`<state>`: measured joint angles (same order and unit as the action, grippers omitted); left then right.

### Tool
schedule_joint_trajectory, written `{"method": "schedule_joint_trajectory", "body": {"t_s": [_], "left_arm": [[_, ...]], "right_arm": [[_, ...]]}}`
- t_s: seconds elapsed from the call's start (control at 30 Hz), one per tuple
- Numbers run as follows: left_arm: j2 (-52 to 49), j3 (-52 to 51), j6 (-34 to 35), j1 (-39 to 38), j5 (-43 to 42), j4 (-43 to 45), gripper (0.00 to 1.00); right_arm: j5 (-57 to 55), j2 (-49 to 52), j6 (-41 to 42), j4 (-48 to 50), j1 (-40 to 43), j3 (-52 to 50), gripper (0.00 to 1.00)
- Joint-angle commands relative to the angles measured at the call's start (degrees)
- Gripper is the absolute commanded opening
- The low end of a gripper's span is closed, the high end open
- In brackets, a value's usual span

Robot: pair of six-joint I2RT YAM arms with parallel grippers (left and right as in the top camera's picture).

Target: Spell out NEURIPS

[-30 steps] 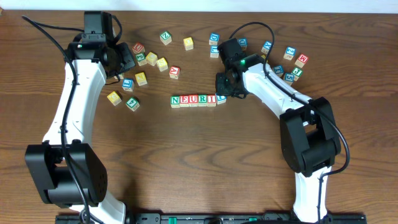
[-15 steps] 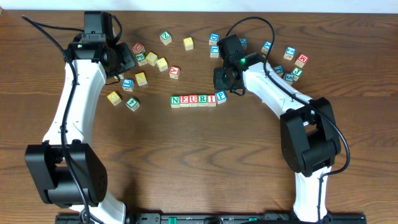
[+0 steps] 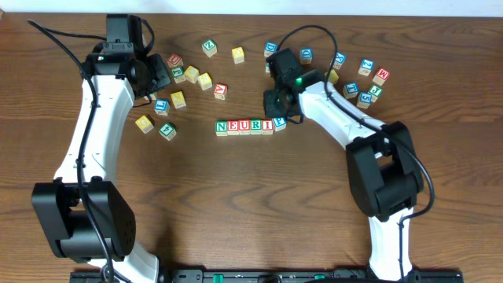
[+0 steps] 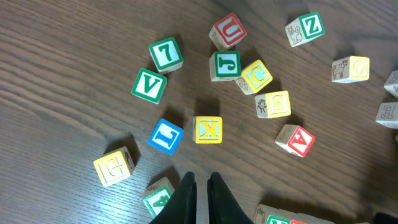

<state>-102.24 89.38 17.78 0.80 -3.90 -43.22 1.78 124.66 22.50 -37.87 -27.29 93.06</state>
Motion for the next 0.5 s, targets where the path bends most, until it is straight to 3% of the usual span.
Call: {"method": "schedule_joint_trajectory", "body": {"t_s": [0.0, 0.47], "left_arm": [[-0.52, -0.46, -0.11, 0.07, 0.94, 0.00, 0.08], [-0.52, -0.46, -0.09, 0.07, 0.94, 0.02, 0.08]], "right_arm": [[-0.17, 1.05, -0.70, -0.24, -0.70, 0.52, 0.01], [-1.88, 1.05, -0.68, -2.16, -0.90, 0.52, 0.01]]}}
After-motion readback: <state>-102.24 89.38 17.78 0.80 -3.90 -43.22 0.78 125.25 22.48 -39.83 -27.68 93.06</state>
